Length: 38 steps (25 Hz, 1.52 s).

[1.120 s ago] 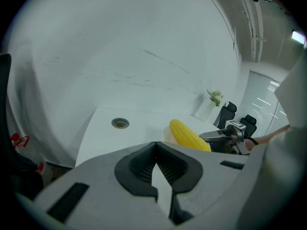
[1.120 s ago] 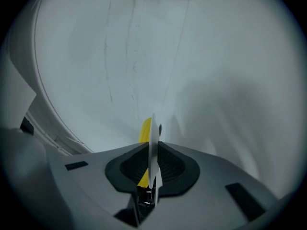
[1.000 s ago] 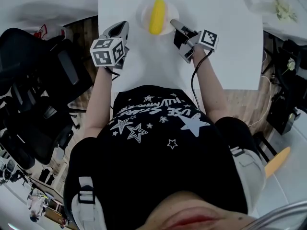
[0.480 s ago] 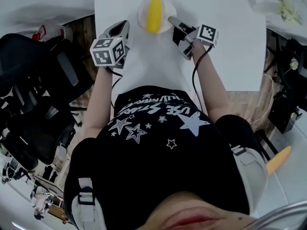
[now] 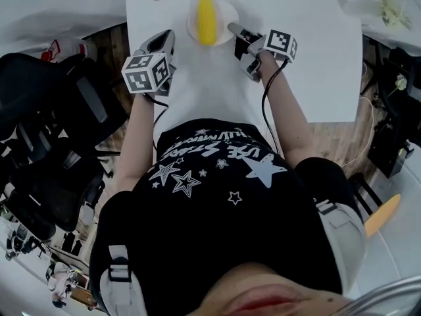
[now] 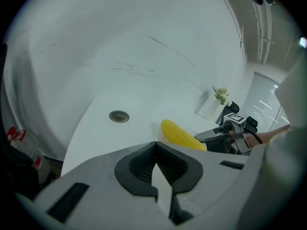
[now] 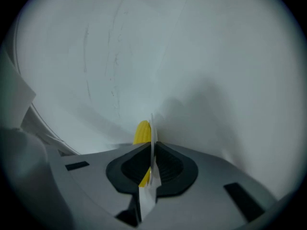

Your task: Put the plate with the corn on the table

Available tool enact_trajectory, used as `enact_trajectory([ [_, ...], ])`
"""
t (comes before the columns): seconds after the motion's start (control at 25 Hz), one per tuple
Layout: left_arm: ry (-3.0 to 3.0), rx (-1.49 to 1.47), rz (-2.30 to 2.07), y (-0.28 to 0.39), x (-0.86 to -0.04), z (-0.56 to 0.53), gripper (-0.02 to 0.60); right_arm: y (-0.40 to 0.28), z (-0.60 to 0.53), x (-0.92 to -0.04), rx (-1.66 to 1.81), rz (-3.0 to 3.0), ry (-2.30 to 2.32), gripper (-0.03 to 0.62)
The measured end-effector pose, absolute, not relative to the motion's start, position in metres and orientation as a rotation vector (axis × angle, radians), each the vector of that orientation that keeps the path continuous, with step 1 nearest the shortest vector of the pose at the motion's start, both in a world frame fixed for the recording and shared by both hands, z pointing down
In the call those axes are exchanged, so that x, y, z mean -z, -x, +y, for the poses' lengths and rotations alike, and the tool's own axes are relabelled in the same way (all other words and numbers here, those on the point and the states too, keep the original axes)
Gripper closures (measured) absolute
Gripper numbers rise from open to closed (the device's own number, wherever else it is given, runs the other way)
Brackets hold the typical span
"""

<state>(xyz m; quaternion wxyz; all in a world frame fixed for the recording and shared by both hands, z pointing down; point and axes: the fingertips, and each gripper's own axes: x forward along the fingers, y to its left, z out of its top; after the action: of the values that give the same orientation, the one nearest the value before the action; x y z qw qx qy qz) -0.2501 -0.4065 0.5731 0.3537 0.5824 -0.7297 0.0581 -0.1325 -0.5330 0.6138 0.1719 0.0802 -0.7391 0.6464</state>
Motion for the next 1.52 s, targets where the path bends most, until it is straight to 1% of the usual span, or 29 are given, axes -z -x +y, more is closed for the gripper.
enact_trajectory([
  [0.2, -1.520, -0.136, -1.880, 0.248, -0.570, -0.409, 0.575, 0.134, -0.533, -0.612, -1.711, -2.076, -0.369, 0.577],
  [0.48, -1.568, -0.138, -1.845, 0.240, -0.567, -0.412, 0.575, 0.141, -0.526, -0.613, -1.684, -2.033, -0.420, 0.579],
  [0.64, -1.613, -0.153, -1.811, 0.231, -0.565, -0.420, 0.575, 0.141, -0.524, -0.616, -1.513, -2.060, -0.467, 0.576],
  [0.76, -1.639, -0.168, -1.800, 0.225, -0.562, -0.423, 0.575, 0.140, -0.522, -0.619, -1.360, -2.070, -0.486, 0.522],
  [1.04, -1.630, -0.149, -1.804, 0.225, -0.559, -0.416, 0.575, 0.126, -0.532, -0.622, -1.169, -2.078, -0.585, 0.475],
  [1.4, -1.610, -0.087, -1.843, 0.234, -0.547, -0.399, 0.575, 0.115, -0.541, -0.601, -1.126, -2.134, -0.650, 0.484],
  [1.52, -1.618, -0.073, -1.858, 0.241, -0.538, -0.388, 0.575, 0.111, -0.543, -0.585, -1.079, -2.181, -0.702, 0.518],
])
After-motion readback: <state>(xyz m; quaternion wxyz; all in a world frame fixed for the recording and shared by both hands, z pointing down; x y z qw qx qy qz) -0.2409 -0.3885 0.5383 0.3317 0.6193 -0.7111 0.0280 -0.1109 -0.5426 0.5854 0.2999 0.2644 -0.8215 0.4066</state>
